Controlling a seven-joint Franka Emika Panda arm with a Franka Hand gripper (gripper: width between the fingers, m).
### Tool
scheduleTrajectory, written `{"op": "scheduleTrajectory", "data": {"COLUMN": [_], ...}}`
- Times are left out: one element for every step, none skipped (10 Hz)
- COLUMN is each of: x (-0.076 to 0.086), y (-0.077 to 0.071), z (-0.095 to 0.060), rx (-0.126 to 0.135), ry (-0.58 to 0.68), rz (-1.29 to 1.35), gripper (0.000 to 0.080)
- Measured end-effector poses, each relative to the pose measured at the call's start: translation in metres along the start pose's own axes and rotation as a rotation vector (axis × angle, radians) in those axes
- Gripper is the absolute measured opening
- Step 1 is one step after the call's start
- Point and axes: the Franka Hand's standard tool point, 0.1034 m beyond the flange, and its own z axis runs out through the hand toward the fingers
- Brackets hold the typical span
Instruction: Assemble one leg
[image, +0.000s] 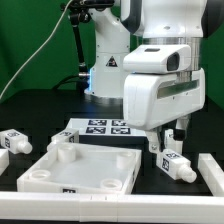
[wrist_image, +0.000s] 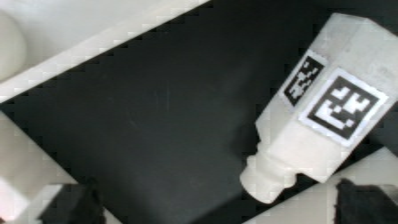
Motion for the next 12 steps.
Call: {"op": "scheduleTrajectory", "data": {"x": [0.000, 0.000, 0.000, 0.000, -0.001, -0.001, -0.002, -0.001, -0.001, -0.001, -0.005, -0.012], "y": [0.000, 0.000, 0.000, -0.003, -0.011, -0.010, -0.009, -0.010, -0.010, -0.011, -0.019, -0.033], "z": [0.000, 0.000, 0.000, 0.000, -0.002, -0.001, -0.001, -0.001, -0.001, -0.001, -0.003, -0.005], "rx": [0.000, 0.000, 0.000, 0.001, 0.006, 0.006, 0.006, 0.007, 0.009, 0.008, 0.003, 0.013], "ry": [0.000, 0.000, 0.000, 0.002, 0.000, 0.000, -0.001, 0.000, 0.001, 0.005, 0.034, 0.019], "rz": [0.000, 0.000, 0.001, 0.014, 0.036, 0.043, 0.056, 0.091, 0.173, 0.232, 0.421, 0.540], "gripper": [0.0650, 0.0650, 0.0650, 0.0650, 0.0650, 0.0650, 0.0650, 0.0650, 0.0650, 0.0650, 0.0650, 0.0650]}}
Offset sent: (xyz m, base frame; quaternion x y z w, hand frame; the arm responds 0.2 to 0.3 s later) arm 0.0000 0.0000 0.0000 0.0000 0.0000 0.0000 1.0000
